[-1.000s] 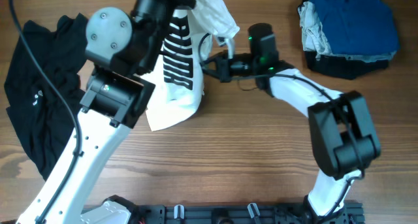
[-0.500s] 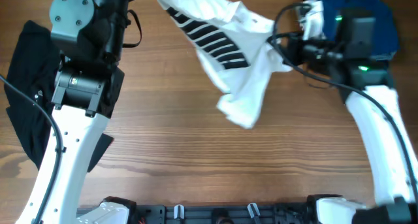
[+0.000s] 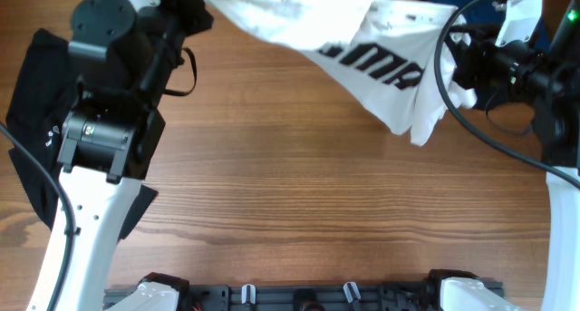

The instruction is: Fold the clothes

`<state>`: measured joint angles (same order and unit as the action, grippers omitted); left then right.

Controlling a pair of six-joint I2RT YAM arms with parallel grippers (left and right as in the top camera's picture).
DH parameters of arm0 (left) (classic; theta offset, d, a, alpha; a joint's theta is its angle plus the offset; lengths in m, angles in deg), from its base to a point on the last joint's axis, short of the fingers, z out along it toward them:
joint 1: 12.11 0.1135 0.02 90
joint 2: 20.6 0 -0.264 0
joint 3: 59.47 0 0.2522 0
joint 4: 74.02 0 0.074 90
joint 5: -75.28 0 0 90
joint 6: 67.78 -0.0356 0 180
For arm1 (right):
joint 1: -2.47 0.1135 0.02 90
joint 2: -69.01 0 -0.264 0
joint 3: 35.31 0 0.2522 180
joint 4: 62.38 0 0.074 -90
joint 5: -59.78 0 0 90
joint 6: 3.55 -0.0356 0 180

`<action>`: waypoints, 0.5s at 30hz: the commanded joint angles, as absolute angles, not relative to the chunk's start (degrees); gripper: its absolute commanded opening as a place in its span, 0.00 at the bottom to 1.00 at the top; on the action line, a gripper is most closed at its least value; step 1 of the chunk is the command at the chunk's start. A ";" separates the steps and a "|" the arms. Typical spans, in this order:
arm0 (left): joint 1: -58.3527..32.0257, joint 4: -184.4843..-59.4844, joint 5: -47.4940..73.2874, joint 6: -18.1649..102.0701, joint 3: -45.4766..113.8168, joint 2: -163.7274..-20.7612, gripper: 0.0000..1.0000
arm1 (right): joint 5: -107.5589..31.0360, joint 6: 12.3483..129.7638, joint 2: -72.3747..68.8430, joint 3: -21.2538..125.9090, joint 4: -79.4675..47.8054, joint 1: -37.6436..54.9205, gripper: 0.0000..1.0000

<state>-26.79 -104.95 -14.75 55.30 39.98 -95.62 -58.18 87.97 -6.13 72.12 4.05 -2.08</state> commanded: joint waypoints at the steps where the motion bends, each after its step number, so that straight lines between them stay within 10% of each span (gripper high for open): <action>1: -26.94 -107.29 -11.32 53.92 40.51 -101.46 0.04 | -53.97 90.97 -9.08 72.84 5.88 -2.10 0.04; 15: -31.10 -82.32 -2.75 53.98 40.51 -122.85 0.04 | -48.22 91.06 -11.20 72.84 8.99 -6.15 0.04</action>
